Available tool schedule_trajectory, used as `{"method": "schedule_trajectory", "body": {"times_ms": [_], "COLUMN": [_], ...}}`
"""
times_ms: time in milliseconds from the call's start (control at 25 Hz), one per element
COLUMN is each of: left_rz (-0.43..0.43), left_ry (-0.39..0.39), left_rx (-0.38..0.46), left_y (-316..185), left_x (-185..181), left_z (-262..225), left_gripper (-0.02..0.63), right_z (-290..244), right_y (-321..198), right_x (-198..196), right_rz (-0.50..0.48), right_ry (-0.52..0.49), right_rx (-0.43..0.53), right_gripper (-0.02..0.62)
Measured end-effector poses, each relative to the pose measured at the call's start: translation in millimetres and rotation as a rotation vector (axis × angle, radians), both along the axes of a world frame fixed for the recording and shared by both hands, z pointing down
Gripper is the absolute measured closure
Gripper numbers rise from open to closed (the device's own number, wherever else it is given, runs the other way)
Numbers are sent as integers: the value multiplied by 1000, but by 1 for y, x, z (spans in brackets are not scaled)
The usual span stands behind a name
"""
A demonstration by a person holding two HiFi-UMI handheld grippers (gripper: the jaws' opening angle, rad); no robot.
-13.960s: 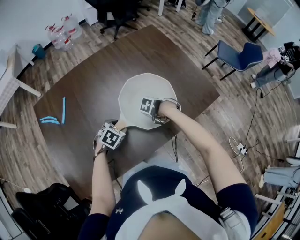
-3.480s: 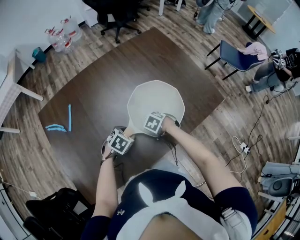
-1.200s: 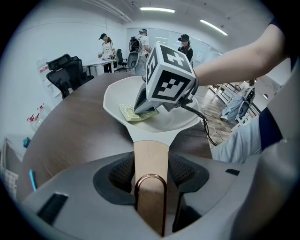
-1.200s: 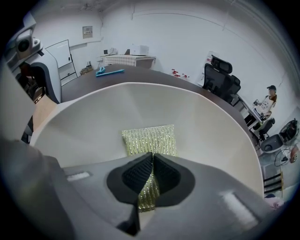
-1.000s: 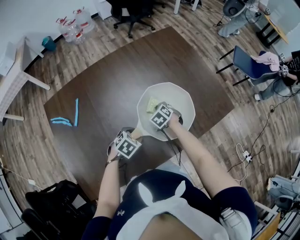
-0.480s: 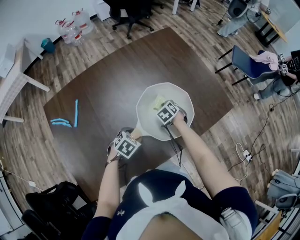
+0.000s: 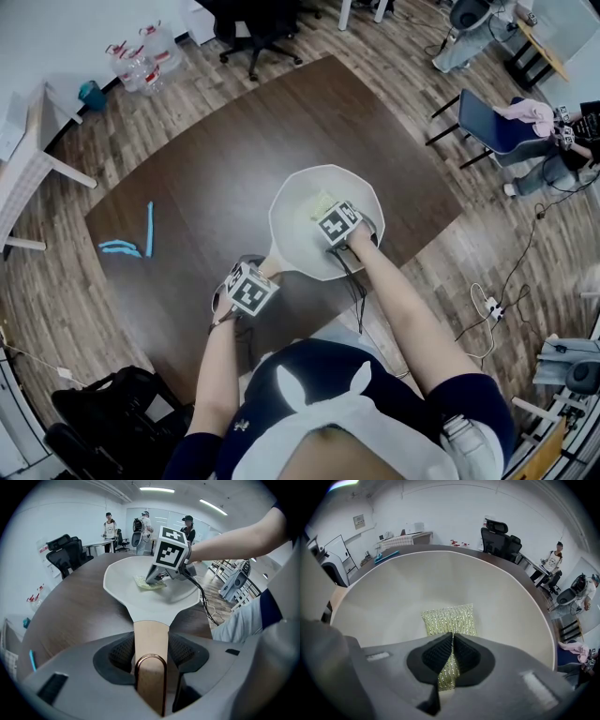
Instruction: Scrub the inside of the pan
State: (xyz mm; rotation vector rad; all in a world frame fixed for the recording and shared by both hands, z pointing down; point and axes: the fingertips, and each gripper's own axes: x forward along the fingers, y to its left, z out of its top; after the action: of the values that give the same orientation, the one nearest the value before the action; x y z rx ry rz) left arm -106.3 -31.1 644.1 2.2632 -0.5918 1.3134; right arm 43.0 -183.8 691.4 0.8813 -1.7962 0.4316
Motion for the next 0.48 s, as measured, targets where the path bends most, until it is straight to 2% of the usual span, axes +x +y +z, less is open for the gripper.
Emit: {"method": "schedule_trajectory", "body": {"times_ms": [480], "left_rz": [6], "left_ry": [-7], "left_rx": [-2], "left_y": [2], "left_x": [-2], "left_z": [-3], "left_gripper": [383], "right_z": [0], "right_y": [21], "right_x": [9], "right_rz": [26], "right_ry": [7], "right_rx": [-54], "right_gripper": [584]}}
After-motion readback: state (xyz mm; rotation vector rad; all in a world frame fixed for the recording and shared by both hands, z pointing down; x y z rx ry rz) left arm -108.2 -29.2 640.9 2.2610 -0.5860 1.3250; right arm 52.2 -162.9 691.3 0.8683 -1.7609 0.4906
